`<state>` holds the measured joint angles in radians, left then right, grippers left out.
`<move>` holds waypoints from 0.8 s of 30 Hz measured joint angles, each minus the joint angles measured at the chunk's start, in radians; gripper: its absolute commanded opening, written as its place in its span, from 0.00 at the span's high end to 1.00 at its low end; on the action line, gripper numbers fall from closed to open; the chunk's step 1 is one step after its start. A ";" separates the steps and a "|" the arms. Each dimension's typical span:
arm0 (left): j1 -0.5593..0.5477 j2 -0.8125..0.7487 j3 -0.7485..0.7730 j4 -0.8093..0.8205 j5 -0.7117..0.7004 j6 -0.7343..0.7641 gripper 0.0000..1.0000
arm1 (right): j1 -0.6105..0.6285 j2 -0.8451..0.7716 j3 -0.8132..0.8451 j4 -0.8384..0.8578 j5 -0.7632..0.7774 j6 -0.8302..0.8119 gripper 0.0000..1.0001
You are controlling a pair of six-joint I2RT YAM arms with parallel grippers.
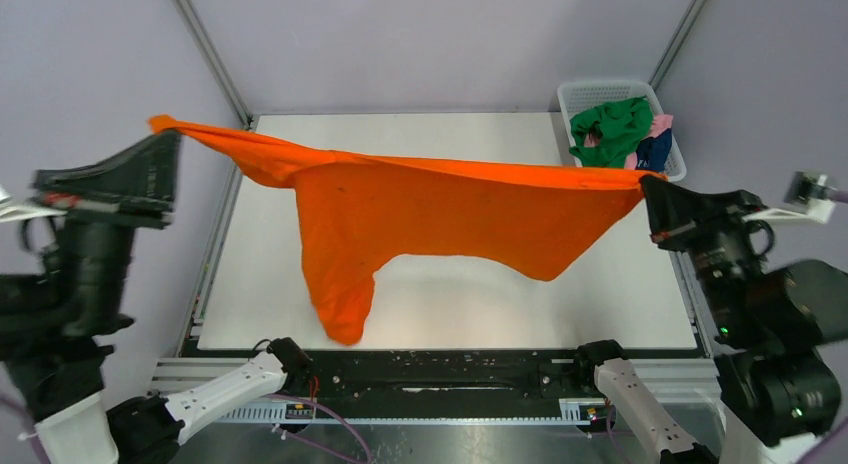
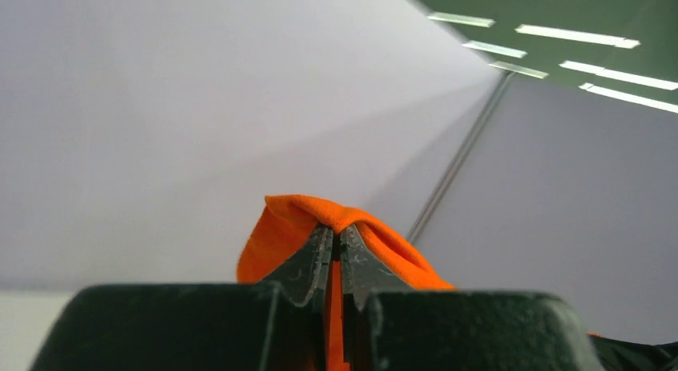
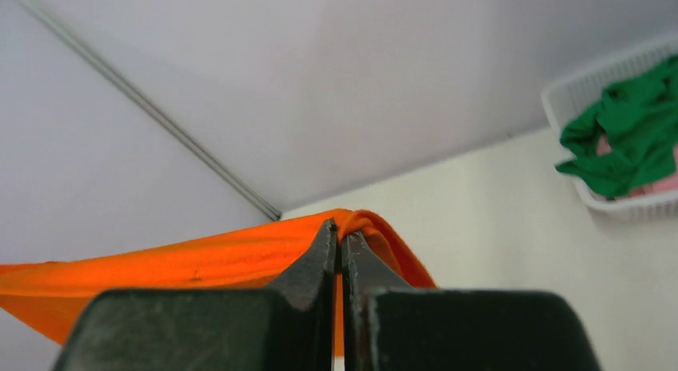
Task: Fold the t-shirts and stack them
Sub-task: Flatten out the tshirt
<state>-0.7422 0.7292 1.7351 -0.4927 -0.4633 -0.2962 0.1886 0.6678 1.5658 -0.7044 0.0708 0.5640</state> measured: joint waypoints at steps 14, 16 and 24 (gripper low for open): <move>0.024 0.089 0.401 -0.125 0.241 0.090 1.00 | 0.001 -0.013 0.282 -0.080 -0.131 -0.056 1.00; 0.032 0.090 0.370 -0.124 0.238 0.101 1.00 | 0.001 -0.014 0.261 -0.079 -0.107 -0.062 1.00; 0.037 0.106 -0.111 0.110 -0.184 0.230 1.00 | 0.001 0.034 -0.051 -0.053 0.075 -0.072 1.00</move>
<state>-0.7048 0.8352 1.6241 -0.3824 -0.6476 -0.0666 0.1894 0.7017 1.5146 -0.7570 0.1455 0.4923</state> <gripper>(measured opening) 0.024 0.023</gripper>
